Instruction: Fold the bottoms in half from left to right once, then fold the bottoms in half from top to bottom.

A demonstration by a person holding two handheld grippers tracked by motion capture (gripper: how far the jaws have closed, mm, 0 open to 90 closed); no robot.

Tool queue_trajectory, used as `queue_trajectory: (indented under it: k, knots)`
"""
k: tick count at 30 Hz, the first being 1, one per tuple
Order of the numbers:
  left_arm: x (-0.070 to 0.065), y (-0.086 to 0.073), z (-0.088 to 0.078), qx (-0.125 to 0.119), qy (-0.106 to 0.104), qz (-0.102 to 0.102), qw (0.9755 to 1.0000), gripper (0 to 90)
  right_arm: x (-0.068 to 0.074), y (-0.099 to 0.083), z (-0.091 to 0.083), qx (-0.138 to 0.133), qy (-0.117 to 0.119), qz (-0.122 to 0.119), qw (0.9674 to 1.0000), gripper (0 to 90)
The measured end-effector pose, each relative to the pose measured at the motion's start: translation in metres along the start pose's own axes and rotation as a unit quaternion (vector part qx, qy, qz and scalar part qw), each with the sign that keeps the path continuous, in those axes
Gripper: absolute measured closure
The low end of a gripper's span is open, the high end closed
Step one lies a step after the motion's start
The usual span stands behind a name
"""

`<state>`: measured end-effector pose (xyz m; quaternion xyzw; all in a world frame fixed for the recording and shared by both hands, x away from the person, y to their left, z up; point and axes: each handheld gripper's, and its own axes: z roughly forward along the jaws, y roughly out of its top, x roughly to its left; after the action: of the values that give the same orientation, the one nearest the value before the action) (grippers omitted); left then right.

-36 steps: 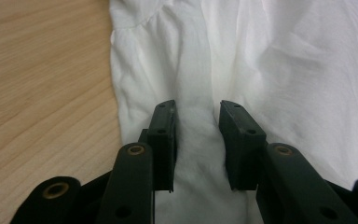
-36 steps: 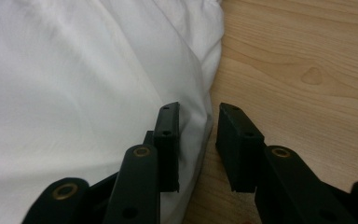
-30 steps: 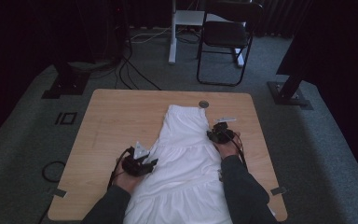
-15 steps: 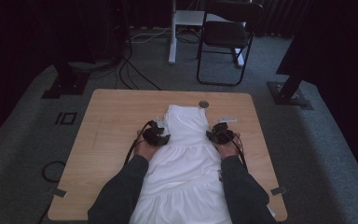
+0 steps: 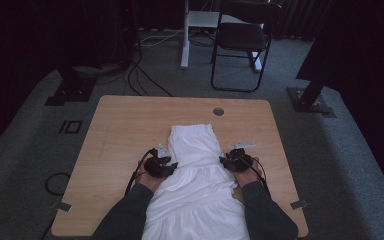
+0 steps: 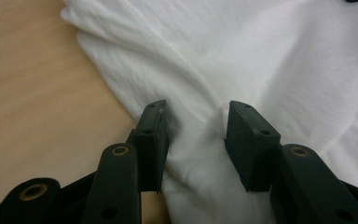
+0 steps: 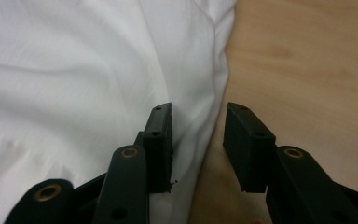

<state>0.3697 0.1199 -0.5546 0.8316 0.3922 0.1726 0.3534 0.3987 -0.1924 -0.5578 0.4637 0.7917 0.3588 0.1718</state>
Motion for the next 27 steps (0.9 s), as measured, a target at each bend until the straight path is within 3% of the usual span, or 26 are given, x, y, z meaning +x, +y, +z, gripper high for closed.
queue_trajectory:
  k: [7, 8, 11, 12, 13, 15, 17, 18, 19, 20, 21, 27]
  knots:
    - [-0.015, -0.015, -0.015, 0.001, -0.012, 0.007, 0.9999, 57.8, 0.007, -0.018, -0.013, -0.016, 0.006, -0.006, 0.9998, 60.8]
    - [-0.013, -0.014, -0.017, 0.010, -0.021, 0.005, 0.9997, 56.0, 0.008, -0.018, -0.012, -0.016, 0.004, -0.008, 0.9998, 60.8]
    - [-0.007, -0.010, -0.020, 0.003, -0.012, -0.002, 0.9999, 50.2, 0.009, -0.018, -0.012, -0.016, 0.001, -0.012, 0.9998, 60.8]
    - [0.001, -0.003, -0.025, -0.014, -0.003, -0.015, 0.9998, 47.8, 0.009, -0.018, -0.012, -0.017, 0.001, -0.012, 0.9998, 60.9]
    - [0.001, -0.003, -0.025, -0.014, -0.003, -0.015, 0.9998, 46.7, 0.009, -0.018, -0.012, -0.018, 0.001, -0.012, 0.9998, 61.0]
    - [0.019, 0.018, -0.028, -0.044, 0.018, -0.026, 0.9985, 43.8, 0.010, -0.018, -0.011, -0.019, 0.000, -0.011, 0.9998, 61.0]
    - [0.023, 0.024, -0.026, -0.045, 0.020, -0.029, 0.9984, 38.0, 0.010, -0.018, -0.011, -0.020, -0.001, -0.011, 0.9997, 61.0]
    - [0.034, 0.037, -0.017, -0.047, 0.003, -0.036, 0.9982, 38.0, 0.010, -0.018, -0.011, -0.020, -0.001, -0.010, 0.9997, 61.1]
    - [0.034, 0.037, -0.017, -0.047, 0.003, -0.036, 0.9982, 38.0, 0.010, -0.018, -0.011, -0.020, -0.001, -0.010, 0.9997, 61.1]
    - [0.041, 0.046, -0.002, -0.038, -0.007, -0.040, 0.9985, 37.1, 0.010, -0.018, -0.011, -0.021, -0.001, -0.010, 0.9997, 61.0]
    - [0.046, 0.047, 0.014, -0.027, -0.003, -0.053, 0.9982, 35.8, 0.010, -0.018, -0.011, -0.021, -0.001, -0.010, 0.9997, 61.0]
    - [0.046, 0.042, 0.041, 0.000, 0.021, -0.065, 0.9977, 30.5, 0.010, -0.019, -0.011, -0.024, 0.002, -0.010, 0.9997, 60.9]
